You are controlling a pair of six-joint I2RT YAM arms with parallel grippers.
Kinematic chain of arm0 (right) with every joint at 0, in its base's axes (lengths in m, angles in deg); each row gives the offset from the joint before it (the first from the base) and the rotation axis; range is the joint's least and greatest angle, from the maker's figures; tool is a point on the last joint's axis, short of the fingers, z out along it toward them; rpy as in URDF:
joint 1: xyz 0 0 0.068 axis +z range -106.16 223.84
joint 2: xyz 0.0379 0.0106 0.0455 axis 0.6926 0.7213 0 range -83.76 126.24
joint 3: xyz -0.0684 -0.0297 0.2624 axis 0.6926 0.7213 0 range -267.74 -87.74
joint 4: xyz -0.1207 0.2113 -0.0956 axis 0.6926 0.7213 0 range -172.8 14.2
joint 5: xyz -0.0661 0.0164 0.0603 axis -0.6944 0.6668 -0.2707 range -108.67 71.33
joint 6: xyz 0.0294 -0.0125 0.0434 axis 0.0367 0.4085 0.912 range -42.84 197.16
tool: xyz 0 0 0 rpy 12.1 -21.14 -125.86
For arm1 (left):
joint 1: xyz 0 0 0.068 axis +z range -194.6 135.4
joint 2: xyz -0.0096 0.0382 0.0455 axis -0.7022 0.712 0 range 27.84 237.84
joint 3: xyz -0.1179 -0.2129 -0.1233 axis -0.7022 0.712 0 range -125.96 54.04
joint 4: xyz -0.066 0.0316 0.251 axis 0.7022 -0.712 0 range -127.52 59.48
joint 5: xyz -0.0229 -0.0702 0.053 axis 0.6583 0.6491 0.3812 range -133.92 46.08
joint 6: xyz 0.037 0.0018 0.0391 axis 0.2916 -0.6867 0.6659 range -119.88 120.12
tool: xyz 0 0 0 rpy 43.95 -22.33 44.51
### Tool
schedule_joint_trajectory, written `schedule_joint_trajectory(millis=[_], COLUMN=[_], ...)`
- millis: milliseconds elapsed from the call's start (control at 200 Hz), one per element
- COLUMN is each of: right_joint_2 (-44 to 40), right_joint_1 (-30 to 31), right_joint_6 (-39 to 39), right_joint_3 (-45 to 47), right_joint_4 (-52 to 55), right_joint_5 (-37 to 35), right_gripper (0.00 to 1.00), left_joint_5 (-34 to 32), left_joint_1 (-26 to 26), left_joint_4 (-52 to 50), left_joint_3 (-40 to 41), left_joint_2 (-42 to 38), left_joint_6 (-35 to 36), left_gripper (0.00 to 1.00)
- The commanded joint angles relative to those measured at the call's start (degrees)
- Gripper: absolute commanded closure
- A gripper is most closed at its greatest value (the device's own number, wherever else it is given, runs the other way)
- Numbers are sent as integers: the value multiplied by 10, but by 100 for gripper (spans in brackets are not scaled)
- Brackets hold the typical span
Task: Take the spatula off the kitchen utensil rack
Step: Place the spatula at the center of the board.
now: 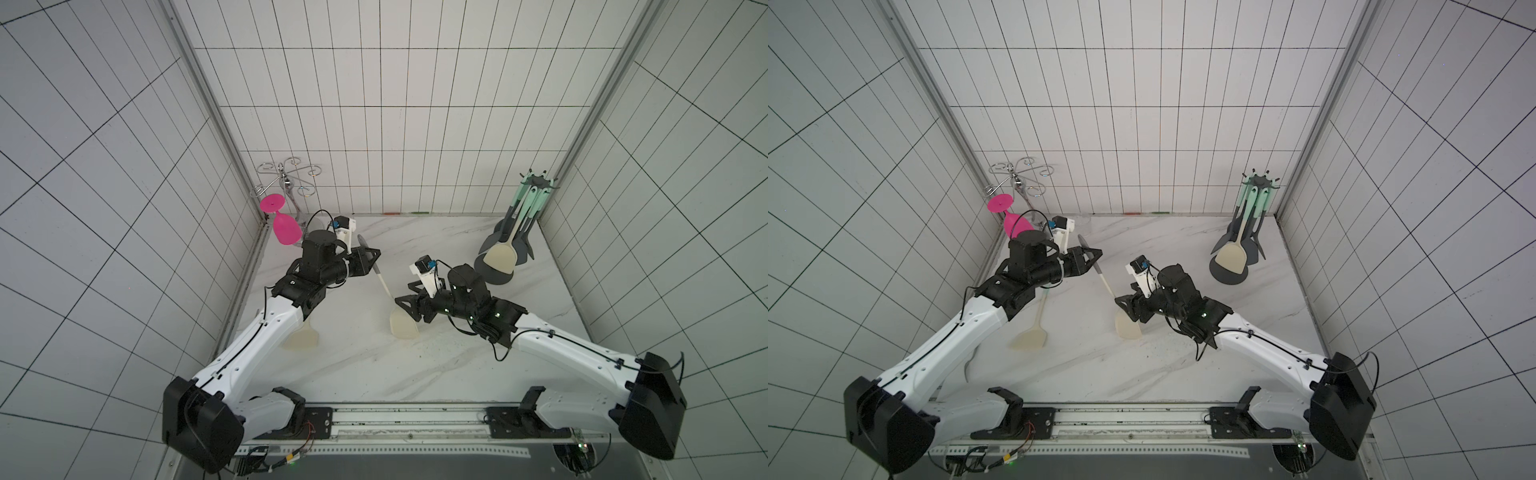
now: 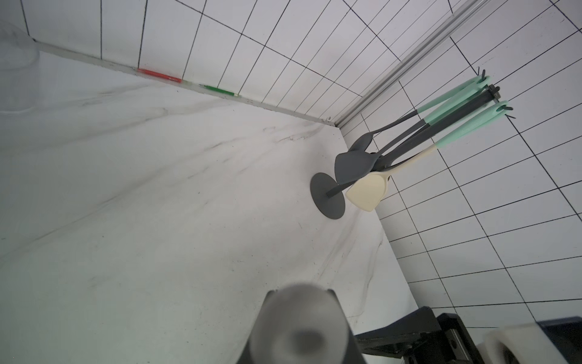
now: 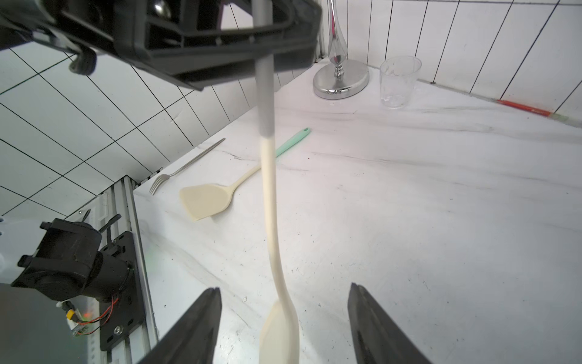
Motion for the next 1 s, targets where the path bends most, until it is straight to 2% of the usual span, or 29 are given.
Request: schedule_joint_trajectory(millis=[0, 135, 290, 420, 460, 485, 565, 605, 675, 725, 745, 795, 835, 899, 994], right_joint_2=[9, 49, 125, 161, 169, 172, 179, 179, 174, 172, 171, 172, 174, 179, 188], right_joint_1=[-14, -16, -15, -10, -8, -7, -4, -4, -4, -3, -4, -4, -3, -4, -4], right_joint_6=[57, 103, 129, 148, 148, 148, 148, 151, 161, 178, 185, 207, 229, 264, 309], right_joint_3=[32, 51, 16, 8, 6, 5, 7, 12, 21, 29, 31, 36, 39, 44, 48], right_joint_4=[-4, -68, -65, -76, -72, -69, -60, -62, -76, -93, -103, -133, -158, -203, -252], right_joint_5=[54, 102, 146, 167, 170, 171, 170, 168, 165, 162, 161, 168, 174, 182, 181], right_gripper=[33, 32, 32, 37, 41, 48, 85, 100, 100, 100, 100, 100, 100, 100, 100], left_joint_5=[23, 24, 50, 18, 3, -8, -38, -48, -53, -51, -52, -51, -46, -43, -35], left_joint_1=[9, 11, 13, 13, 14, 14, 14, 14, 14, 14, 14, 14, 14, 13, 6], left_joint_4=[-37, -36, -27, -30, -30, -29, -27, -28, -28, -27, -26, -20, -12, 11, 66], left_joint_3=[-21, -18, -21, -22, -20, -20, -17, -17, -15, -12, -9, 0, 11, 36, 84], left_joint_2=[-16, -12, 2, -4, -10, -14, -26, -29, -30, -26, -26, -23, -22, -24, -30], left_joint_6=[69, 86, 77, 84, 87, 87, 92, 96, 101, 98, 96, 88, 79, 55, 5], left_gripper=[100, 100, 100, 100, 100, 100, 100, 100, 100, 91, 83, 55, 44, 39, 41])
